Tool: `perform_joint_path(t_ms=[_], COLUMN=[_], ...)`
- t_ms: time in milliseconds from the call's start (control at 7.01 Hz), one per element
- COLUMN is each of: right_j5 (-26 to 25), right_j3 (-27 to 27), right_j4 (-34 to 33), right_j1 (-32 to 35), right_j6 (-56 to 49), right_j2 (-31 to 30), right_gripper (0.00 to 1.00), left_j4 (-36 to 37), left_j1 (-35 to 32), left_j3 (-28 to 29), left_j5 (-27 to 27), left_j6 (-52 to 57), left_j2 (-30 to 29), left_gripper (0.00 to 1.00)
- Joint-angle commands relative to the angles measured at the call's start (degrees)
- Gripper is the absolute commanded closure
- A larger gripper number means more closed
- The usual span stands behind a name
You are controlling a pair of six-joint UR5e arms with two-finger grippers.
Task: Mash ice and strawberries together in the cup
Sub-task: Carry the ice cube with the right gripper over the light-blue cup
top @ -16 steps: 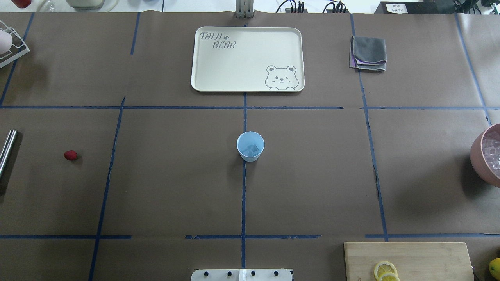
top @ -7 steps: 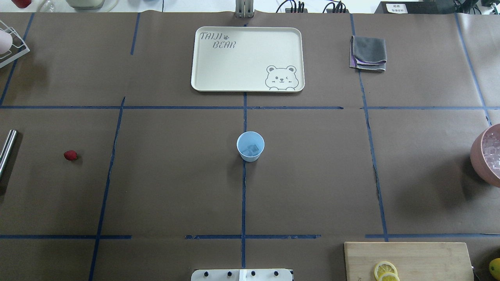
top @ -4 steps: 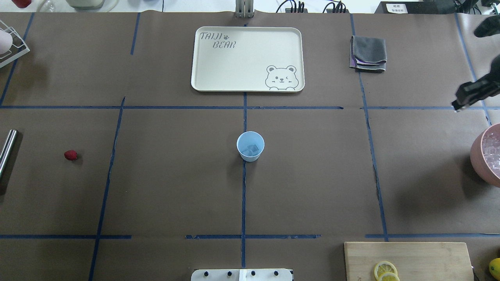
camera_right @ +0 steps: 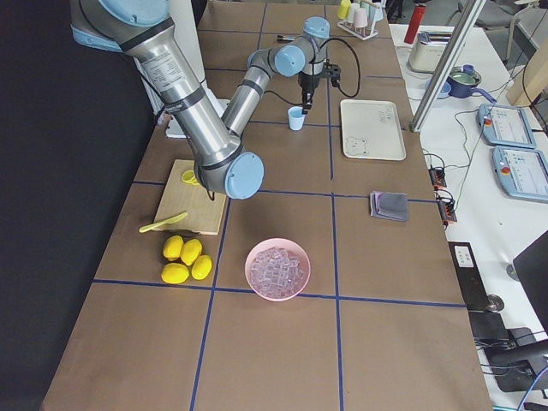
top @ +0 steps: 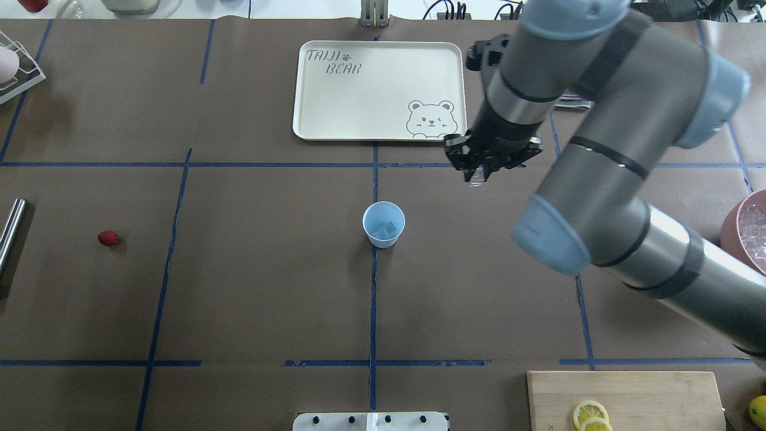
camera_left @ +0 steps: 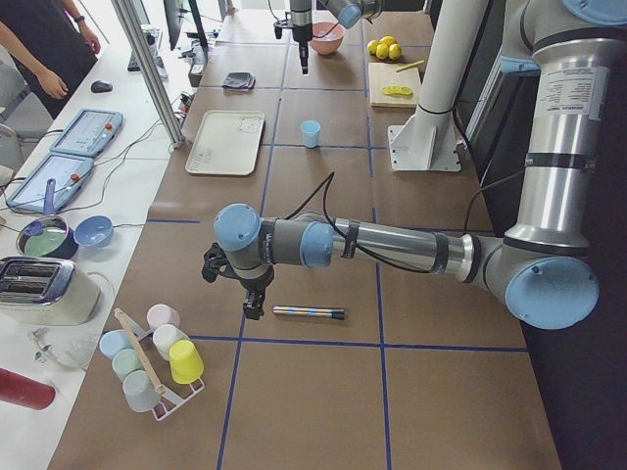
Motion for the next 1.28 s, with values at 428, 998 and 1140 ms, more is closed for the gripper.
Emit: perform_joint_path(t_ms=[428, 998, 1140], right_j5=[-8.98, -8.98, -8.89], right_j3=[-18.99, -19.08, -19.08], right_j4=[10.37, 10.1, 10.1], right_j1=[-10.39, -10.83, -10.83], right_j6=[9.9, 9.99, 9.99], right_j2=[10.54, 9.66, 9.58], right_gripper=[1.0, 0.99, 0.93], left_j4=[0.09, 0.09, 0.09], left_j1=[0.0, 0.0, 0.0], left_j3=[0.35, 0.35, 0.35], left_j5=[0.09, 0.0, 0.0], left_j6=[0.12, 0.12, 0.03], left_j2=[-0.01, -0.01, -0.01], left_gripper=[0.0, 0.0, 0.0])
